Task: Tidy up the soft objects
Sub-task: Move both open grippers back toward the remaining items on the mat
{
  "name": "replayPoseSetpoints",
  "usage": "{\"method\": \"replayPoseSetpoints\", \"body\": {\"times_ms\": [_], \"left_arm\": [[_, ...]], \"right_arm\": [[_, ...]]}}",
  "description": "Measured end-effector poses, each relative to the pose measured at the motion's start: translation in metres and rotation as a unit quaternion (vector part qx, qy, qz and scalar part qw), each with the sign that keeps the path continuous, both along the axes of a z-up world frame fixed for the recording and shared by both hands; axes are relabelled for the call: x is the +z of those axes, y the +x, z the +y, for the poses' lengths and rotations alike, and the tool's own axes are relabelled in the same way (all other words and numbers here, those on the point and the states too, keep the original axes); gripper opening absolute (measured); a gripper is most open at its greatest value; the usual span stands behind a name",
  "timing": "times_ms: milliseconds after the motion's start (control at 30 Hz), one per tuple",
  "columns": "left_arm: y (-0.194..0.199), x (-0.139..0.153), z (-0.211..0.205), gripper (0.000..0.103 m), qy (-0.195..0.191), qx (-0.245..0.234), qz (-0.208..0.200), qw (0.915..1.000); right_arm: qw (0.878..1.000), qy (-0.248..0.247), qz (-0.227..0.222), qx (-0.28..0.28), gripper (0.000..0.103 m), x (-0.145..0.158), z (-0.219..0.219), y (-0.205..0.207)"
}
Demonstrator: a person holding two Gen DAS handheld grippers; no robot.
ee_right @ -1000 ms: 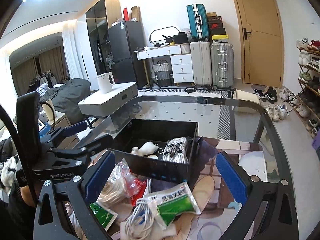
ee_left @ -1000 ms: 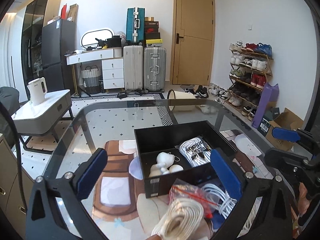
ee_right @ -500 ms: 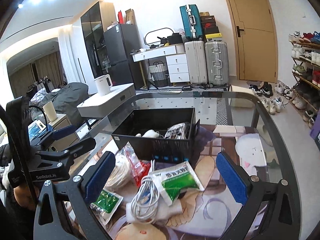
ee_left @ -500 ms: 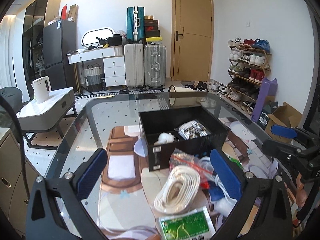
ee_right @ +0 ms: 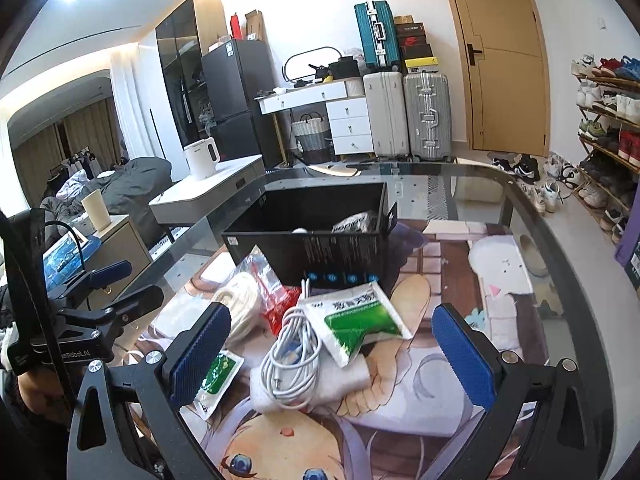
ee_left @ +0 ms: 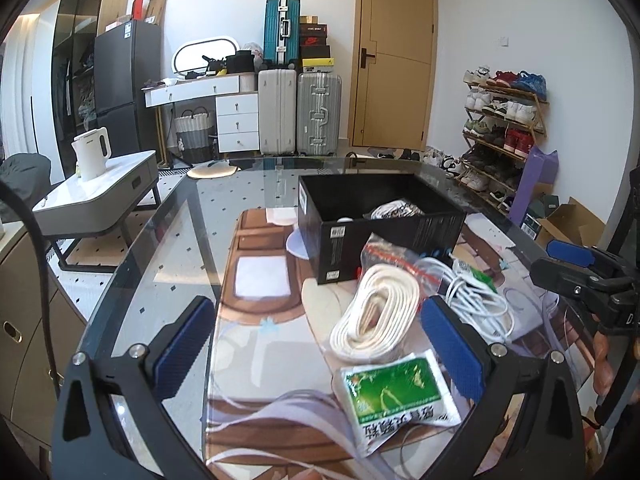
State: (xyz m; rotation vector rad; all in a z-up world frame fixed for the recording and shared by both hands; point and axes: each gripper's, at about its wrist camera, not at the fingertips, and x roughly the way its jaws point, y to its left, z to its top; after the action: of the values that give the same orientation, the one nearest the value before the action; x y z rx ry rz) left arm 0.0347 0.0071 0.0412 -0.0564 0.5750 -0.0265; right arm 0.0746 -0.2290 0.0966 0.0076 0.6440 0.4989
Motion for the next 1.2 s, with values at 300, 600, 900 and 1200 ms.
{"method": "replayPoseSetpoints", "body": {"times_ms": [300, 600, 900, 1200], "left_arm": [[-0.003, -0.015, -0.005, 0.103, 0.002, -0.003, 0.019, 0.9998], [-0.003, -0.023, -0.013, 0.103, 0.002, -0.013, 0.030, 0.9995], [-0.002, -0.031, -0.010, 0.103, -0.001, -0.014, 0.041, 0.9991], [-0.005, -0.033, -0.010, 0.103, -0.004, -0.024, 0.044, 0.9987]], "right_arm": [[1.000, -0.014, 0.014, 0.003, 0.102, -0.020, 0.005, -0.001], [1.000, -0.022, 0.021, 0.005, 0.102, -0.029, 0.007, 0.000], [0.999, -0.043, 0.026, 0.005, 0.102, -0.038, 0.015, 0.002], [0.998, -0.061, 0.021, 0.019, 0.102, -0.041, 0.026, 0.000]]}}
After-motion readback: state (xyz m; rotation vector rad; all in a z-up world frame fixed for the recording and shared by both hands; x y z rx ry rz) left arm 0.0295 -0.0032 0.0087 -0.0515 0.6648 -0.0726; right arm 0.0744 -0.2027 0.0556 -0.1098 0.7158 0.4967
